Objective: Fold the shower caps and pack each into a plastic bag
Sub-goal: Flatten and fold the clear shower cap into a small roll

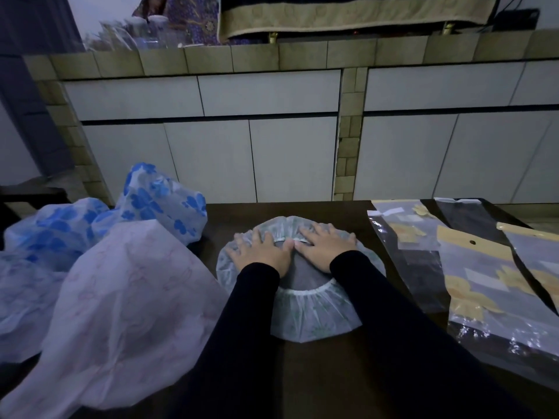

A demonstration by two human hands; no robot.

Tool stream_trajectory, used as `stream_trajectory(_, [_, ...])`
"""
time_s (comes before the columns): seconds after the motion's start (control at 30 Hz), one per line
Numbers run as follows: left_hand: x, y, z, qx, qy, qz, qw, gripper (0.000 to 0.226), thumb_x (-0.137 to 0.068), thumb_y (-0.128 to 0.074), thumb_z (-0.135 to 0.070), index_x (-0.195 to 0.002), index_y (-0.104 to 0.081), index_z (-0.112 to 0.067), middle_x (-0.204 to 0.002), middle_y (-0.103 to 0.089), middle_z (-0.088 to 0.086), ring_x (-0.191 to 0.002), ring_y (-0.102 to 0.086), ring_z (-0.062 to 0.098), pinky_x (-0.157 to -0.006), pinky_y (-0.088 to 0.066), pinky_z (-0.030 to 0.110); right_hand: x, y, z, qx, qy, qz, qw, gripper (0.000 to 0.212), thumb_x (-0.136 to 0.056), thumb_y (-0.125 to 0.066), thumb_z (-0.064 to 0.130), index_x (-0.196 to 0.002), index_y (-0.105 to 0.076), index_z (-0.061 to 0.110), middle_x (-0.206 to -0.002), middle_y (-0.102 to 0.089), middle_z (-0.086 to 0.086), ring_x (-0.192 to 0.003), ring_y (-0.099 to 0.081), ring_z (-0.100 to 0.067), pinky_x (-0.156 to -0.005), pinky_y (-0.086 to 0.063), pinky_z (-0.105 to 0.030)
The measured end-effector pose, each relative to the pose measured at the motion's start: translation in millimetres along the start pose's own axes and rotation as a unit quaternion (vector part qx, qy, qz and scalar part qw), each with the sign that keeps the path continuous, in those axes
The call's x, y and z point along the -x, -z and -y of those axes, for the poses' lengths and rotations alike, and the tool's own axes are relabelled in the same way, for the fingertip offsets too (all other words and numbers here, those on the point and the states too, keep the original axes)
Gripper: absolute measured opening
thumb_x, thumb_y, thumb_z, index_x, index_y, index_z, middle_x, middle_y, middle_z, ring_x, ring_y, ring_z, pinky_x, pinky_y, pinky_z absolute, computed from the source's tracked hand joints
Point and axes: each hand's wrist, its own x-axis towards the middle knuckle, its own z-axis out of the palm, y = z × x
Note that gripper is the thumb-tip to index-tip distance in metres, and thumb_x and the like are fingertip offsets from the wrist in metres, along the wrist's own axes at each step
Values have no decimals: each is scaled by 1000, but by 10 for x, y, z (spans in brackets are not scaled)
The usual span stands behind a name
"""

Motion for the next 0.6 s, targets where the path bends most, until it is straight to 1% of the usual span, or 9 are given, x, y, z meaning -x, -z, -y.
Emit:
stream_trajectory(0.07, [-22,-18,7,-14,4,28,1000,71,-94,-14,-65,-153,-12,-25,-161,0,1,-146,8,35,-113,4,58,5,-4,5,4,-9,-4,1000,60,-97,-14,61,-152,-7,39,-162,0,5,-148,2,-26,-110,-2,-64])
stream_trajectory(0.13, [-28,-5,2,3,-7,18,1000,73,-93,-16,-67,-153,-15,-25,-161,0,1,-146,4,36,-113,3,59,17,13,14,-3,-4,-4,1000,58,-99,-14,57,-152,-8,37,-162,-1,3,-148,1,-27,-110,-2,-65])
stream_trajectory(0.2, [-9,53,-8,60,-31,-24,997,66,-95,-24,-62,-151,-23,-26,-161,-2,3,-146,-3,35,-113,-1,59,46,59,7,-28,15,-28,999,55,-100,-17,52,-152,-15,34,-162,-7,1,-148,-4,-28,-110,-3,-66])
stream_trajectory(0.27, [71,134,-42,103,-63,-108,987,56,-98,-31,-51,-147,-32,-23,-160,-12,3,-145,-14,30,-114,-6,56,125,139,3,-66,32,-110,991,50,-101,-29,44,-149,-27,32,-159,-18,1,-146,-13,-25,-111,-5,-64])
stream_trajectory(0.3, [147,173,-74,108,-80,-150,979,51,-98,-34,-44,-145,-37,-22,-158,-21,3,-144,-20,27,-114,-10,53,191,174,6,-85,39,-161,983,46,-100,-35,39,-146,-35,30,-156,-27,1,-144,-21,-23,-112,-8,-60])
stream_trajectory(0.37, [336,237,-143,119,-108,-208,965,43,-96,-39,-33,-137,-48,-20,-149,-40,1,-136,-34,23,-110,-20,46,370,233,13,-115,66,-236,963,36,-98,-43,28,-132,-53,25,-140,-47,0,-130,-41,-20,-110,-27,-49])
stream_trajectory(0.43, [526,252,-156,95,-135,-230,959,40,-95,-42,-30,-132,-52,-20,-141,-47,0,-130,-40,21,-105,-27,43,587,242,-8,-122,90,-244,958,30,-96,-44,22,-121,-62,21,-126,-55,-1,-116,-50,-20,-100,-40,-42])
stream_trajectory(0.5, [681,214,-117,36,-161,-206,964,46,-95,-42,-36,-138,-45,-21,-146,-41,2,-134,-34,23,-107,-26,45,817,223,-74,-101,94,-206,969,31,-97,-43,23,-124,-59,23,-129,-52,-1,-116,-49,-19,-99,-41,-39])
stream_trajectory(0.6, [799,92,18,-5,-159,-46,986,65,-93,-38,-57,-150,-20,-29,-158,-19,5,-144,-18,29,-113,-21,53,1081,212,-163,-87,69,-74,991,43,-100,-40,34,-143,-40,27,-148,-35,-1,-131,-40,-19,-106,-34,-36])
